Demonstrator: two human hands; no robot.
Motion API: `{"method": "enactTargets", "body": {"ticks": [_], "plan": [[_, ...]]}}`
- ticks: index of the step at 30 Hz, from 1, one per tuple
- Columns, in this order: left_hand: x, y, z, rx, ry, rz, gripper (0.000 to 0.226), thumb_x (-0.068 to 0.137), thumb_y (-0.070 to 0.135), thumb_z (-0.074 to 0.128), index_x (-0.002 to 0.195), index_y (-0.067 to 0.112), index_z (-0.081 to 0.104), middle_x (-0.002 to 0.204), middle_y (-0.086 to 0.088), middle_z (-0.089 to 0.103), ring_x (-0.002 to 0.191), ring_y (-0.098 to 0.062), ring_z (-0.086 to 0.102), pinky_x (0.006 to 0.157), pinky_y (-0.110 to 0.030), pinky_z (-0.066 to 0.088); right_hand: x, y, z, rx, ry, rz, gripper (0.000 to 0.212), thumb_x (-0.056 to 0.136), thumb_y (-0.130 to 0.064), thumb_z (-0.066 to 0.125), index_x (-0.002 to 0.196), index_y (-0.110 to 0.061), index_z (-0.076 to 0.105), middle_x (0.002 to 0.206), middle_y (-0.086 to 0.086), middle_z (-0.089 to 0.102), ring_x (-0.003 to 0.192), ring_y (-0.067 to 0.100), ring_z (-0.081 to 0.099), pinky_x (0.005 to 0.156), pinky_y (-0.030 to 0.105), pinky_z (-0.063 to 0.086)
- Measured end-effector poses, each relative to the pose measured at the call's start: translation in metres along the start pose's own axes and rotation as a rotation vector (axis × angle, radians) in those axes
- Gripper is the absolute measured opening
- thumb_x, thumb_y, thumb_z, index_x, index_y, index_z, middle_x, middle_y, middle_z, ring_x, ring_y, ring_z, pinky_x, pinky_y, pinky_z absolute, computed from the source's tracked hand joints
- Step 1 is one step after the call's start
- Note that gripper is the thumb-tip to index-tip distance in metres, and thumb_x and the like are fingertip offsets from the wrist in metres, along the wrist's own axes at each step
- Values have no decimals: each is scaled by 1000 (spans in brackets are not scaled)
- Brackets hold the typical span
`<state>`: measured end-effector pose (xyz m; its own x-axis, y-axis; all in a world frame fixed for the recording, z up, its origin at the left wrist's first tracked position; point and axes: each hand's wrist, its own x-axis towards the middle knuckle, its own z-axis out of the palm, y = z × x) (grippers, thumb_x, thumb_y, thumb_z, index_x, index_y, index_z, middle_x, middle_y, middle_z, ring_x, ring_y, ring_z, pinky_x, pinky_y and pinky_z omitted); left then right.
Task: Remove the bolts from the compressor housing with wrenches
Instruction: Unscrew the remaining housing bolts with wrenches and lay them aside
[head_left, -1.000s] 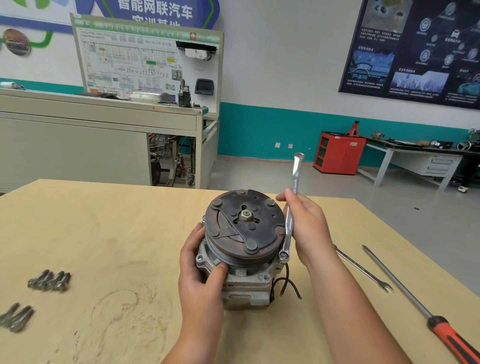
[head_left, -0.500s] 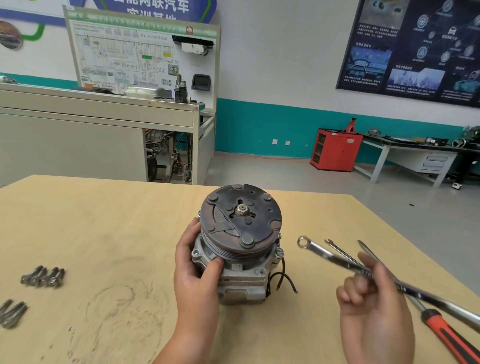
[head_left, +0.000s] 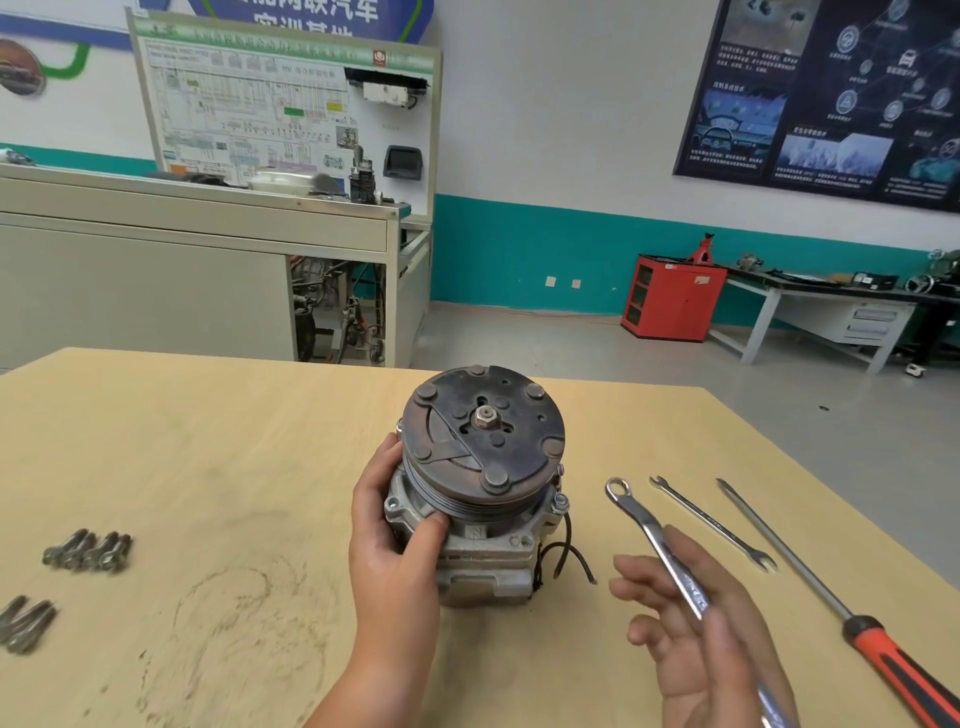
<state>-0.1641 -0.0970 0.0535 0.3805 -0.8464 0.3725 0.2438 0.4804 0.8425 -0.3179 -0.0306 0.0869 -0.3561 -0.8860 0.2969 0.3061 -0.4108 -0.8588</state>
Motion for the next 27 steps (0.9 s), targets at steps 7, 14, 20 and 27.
{"method": "enactTargets", "body": {"ticks": [7, 14, 20, 27], "plan": [[0, -1, 0, -9, 4, 5, 53, 59, 36, 61, 109, 53, 60, 133, -2, 57, 126, -23, 51, 107, -56, 38, -11, 7, 4, -132, -127, 51, 38, 61, -16, 40, 94, -11, 58, 75, 1, 75, 71, 13, 71, 45, 17, 46], [0, -1, 1, -9, 4, 8, 53, 59, 36, 61, 108, 53, 60, 133, -3, 57, 126, -24, 52, 106, -57, 38, -8, -3, 1, -219, -227, 107, 18, 81, -20, 53, 96, -12, 57, 79, -1, 75, 78, 9, 71, 49, 18, 47], [0, -1, 1, -9, 3, 10, 53, 59, 34, 61, 108, 53, 60, 133, -2, 57, 126, -23, 52, 107, -57, 38, -5, -6, -8, -316, -225, -6, 25, 76, -15, 47, 96, -12, 61, 79, 1, 75, 74, 13, 72, 48, 19, 45], [0, -1, 0, -10, 4, 10, 54, 59, 34, 61, 110, 52, 60, 133, 1, 57, 125, -21, 52, 106, -56, 39, -8, 6, -17, -411, -230, -95, 32, 71, -21, 45, 94, -17, 65, 94, -4, 74, 80, 14, 70, 54, 20, 48]]}}
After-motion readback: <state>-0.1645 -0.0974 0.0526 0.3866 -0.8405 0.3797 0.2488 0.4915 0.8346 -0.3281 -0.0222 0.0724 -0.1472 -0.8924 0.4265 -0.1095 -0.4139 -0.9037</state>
